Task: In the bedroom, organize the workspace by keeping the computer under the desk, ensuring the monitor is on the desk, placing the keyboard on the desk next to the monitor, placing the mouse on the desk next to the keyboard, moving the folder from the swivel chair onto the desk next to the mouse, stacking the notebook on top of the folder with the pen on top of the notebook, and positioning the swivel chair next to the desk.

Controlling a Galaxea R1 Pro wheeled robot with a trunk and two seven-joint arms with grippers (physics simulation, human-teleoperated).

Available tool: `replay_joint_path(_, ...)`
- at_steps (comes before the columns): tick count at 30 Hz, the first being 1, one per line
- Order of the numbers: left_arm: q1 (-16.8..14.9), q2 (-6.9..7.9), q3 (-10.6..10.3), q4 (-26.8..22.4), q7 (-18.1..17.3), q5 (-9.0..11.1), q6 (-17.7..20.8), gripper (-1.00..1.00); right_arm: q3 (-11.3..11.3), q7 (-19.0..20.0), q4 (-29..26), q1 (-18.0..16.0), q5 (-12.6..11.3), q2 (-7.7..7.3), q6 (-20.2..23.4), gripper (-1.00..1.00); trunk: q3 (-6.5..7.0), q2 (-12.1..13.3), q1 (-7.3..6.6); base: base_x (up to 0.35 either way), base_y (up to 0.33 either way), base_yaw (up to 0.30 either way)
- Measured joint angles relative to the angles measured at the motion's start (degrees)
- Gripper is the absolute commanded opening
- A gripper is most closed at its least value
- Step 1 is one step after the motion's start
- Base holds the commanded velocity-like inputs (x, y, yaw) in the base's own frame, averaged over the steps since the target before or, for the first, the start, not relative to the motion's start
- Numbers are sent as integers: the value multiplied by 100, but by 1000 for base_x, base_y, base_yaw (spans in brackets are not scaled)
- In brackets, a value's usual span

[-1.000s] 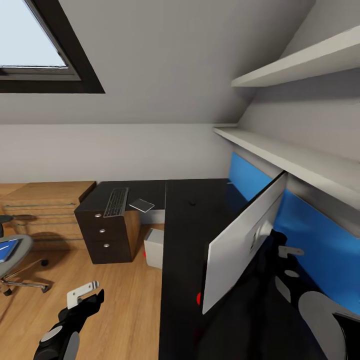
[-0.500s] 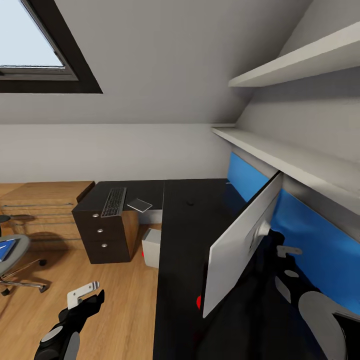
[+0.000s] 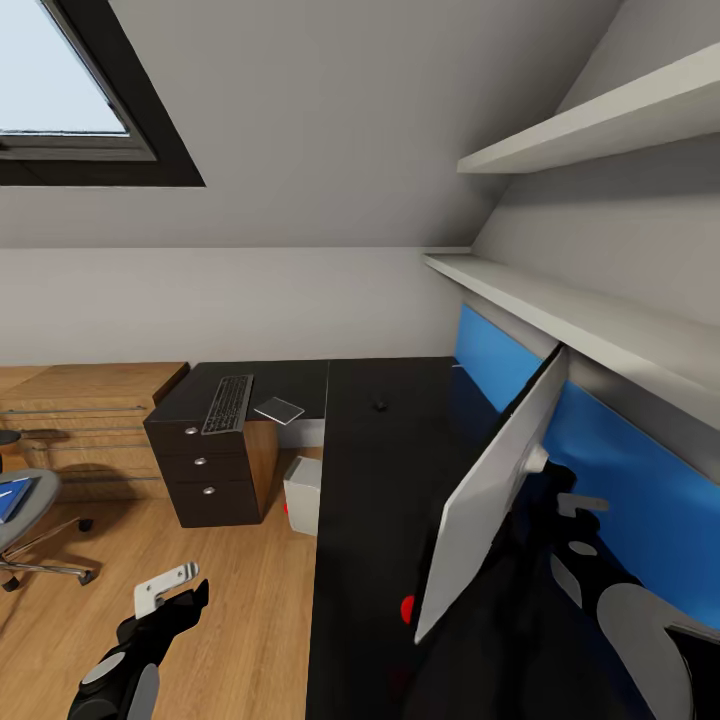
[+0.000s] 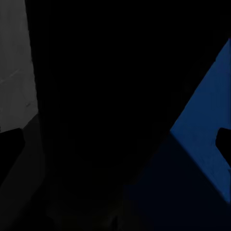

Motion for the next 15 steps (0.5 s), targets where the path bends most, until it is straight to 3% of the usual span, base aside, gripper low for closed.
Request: replay_joint_path(15,0,5,-1,1,0,6,0,100,0,2,-6,0,0,8,0,100,0,0,0,0,0,0)
